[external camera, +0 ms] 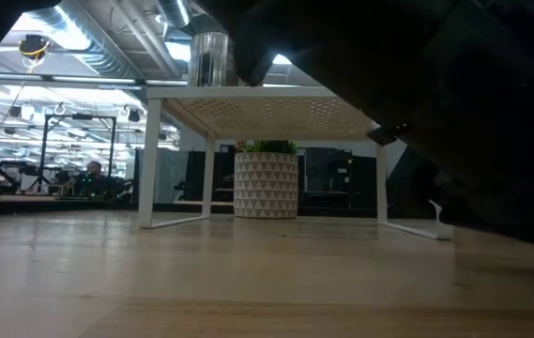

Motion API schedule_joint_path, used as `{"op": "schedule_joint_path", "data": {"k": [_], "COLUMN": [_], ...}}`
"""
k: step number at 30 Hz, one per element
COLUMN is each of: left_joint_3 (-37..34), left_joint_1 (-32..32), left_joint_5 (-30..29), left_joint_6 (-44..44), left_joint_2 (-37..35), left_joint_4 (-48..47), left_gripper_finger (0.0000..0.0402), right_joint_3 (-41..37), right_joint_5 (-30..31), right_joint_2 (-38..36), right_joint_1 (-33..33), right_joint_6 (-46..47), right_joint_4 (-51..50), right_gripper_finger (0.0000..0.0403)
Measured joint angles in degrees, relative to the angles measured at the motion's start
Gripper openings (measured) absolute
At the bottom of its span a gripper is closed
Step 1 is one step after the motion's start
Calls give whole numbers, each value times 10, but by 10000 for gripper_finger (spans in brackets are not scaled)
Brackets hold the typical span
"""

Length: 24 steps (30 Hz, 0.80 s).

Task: Stock candles and vases on shelf
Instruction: Align the black patterned scented candle with the other scented candle on the shelf

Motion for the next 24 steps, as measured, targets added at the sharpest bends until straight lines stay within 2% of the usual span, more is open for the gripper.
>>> {"op": "schedule_joint_path", "data": {"k": [11, 24], "left_joint_3": [0, 0], "left_joint_1": [-12, -31], "left_joint_5": [-74, -166], "left_joint_6": [7, 54], "left_joint_2": [-19, -87], "left_joint_4": [-7, -110], "left_gripper_finger": [293, 294], "right_joint_3": [0, 0], "right_joint_5": [0, 0], "right_joint_2": [0, 0], "right_joint_1": [0, 0], "right_joint_6": [0, 0], "right_joint_4": [0, 0], "right_gripper_finger": [124, 124]}}
